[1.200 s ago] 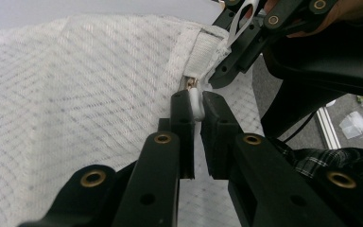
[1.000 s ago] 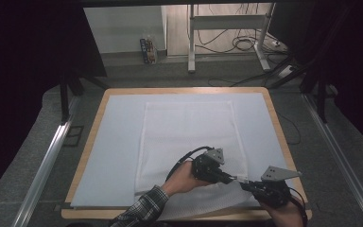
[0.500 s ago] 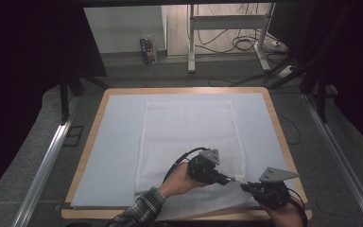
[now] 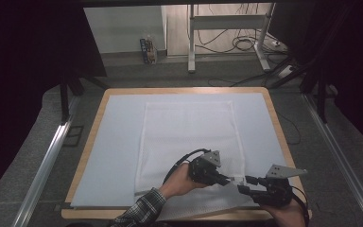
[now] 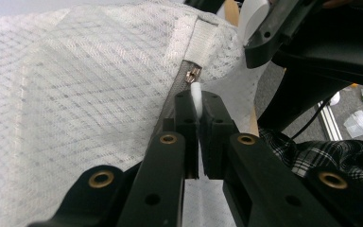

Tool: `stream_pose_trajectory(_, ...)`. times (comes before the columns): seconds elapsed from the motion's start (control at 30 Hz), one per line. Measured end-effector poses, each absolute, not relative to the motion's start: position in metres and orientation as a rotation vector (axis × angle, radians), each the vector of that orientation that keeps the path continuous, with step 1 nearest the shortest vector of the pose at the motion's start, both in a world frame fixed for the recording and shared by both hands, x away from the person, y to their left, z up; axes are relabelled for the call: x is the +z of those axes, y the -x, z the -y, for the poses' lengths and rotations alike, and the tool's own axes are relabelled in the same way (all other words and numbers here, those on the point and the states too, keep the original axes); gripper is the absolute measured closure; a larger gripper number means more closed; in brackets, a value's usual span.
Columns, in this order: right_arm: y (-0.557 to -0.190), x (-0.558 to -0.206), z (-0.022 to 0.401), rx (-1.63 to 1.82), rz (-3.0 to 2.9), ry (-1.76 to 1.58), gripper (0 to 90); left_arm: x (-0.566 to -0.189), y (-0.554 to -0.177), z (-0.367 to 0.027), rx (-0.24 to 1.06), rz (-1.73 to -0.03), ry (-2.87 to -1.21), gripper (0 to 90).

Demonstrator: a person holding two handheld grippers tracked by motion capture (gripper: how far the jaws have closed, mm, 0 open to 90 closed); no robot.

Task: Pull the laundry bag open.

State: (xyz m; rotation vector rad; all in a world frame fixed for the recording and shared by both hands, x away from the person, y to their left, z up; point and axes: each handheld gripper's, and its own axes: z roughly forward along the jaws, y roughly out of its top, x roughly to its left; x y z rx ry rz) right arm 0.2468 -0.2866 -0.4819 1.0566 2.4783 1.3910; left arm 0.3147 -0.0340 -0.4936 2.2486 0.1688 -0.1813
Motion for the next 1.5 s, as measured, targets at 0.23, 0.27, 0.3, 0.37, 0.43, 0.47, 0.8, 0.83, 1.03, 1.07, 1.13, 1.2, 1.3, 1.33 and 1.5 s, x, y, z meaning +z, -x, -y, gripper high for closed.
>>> stream_pose_trajectory(0.23, -0.256, -0.484, 0.289, 1.404, -2.466, -1.118, 69.4, -0.495, -0.314, 0.038, -0.195, -0.158, -2.253, 87.4)
stream_pose_trajectory(0.27, -0.258, -0.485, 0.29, 1.407, -2.477, -1.119, 74.3, -0.495, -0.314, 0.039, -0.196, -0.16, -2.253, 87.4)
stream_pose_trajectory(0.3, -0.259, -0.485, 0.29, 1.403, -2.482, -1.12, 78.4, -0.495, -0.314, 0.039, -0.188, -0.168, -2.256, 87.4)
stream_pose_trajectory(0.37, -0.259, -0.485, 0.29, 1.413, -2.483, -1.118, 84.1, -0.496, -0.315, 0.038, -0.197, -0.179, -2.251, 87.3)
stream_pose_trajectory(0.43, -0.258, -0.483, 0.289, 1.381, -2.479, -1.113, 85.1, -0.498, -0.316, 0.037, -0.214, -0.196, -2.24, 87.4)
stream_pose_trajectory(0.47, -0.257, -0.483, 0.288, 1.372, -2.472, -1.107, 85.3, -0.498, -0.316, 0.037, -0.221, -0.205, -2.234, 87.5)
stream_pose_trajectory(0.8, -0.254, -0.483, 0.285, 1.286, -2.469, -1.08, 85.7, -0.505, -0.318, 0.029, -0.279, -0.259, -2.219, 87.7)
stream_pose_trajectory(0.83, -0.253, -0.483, 0.285, 1.283, -2.471, -1.079, 85.8, -0.505, -0.318, 0.028, -0.274, -0.263, -2.226, 87.6)
stream_pose_trajectory(1.03, -0.252, -0.483, 0.286, 1.239, -2.461, -1.074, 85.8, -0.508, -0.317, 0.018, -0.272, -0.279, -2.234, 87.6)
stream_pose_trajectory(1.07, -0.252, -0.483, 0.285, 1.244, -2.467, -1.069, 85.8, -0.508, -0.316, 0.016, -0.262, -0.278, -2.237, 87.6)
stream_pose_trajectory(1.13, -0.252, -0.483, 0.285, 1.233, -2.473, -1.053, 85.7, -0.508, -0.314, 0.014, -0.256, -0.277, -2.239, 87.6)
stream_pose_trajectory(1.2, -0.251, -0.483, 0.284, 1.226, -2.48, -1.045, 85.7, -0.508, -0.311, 0.012, -0.244, -0.275, -2.248, 87.6)
stream_pose_trajectory(1.3, -0.25, -0.484, 0.283, 1.202, -2.474, -1.038, 85.7, -0.509, -0.309, 0.008, -0.221, -0.281, -2.262, 87.6)
stream_pose_trajectory(1.33, -0.25, -0.484, 0.284, 1.205, -2.473, -1.046, 85.7, -0.509, -0.309, 0.007, -0.223, -0.282, -2.261, 87.6)
stream_pose_trajectory(1.5, -0.248, -0.484, 0.284, 1.207, -2.485, -1.038, 85.8, -0.506, -0.304, 0.003, -0.198, -0.272, -2.277, 87.6)
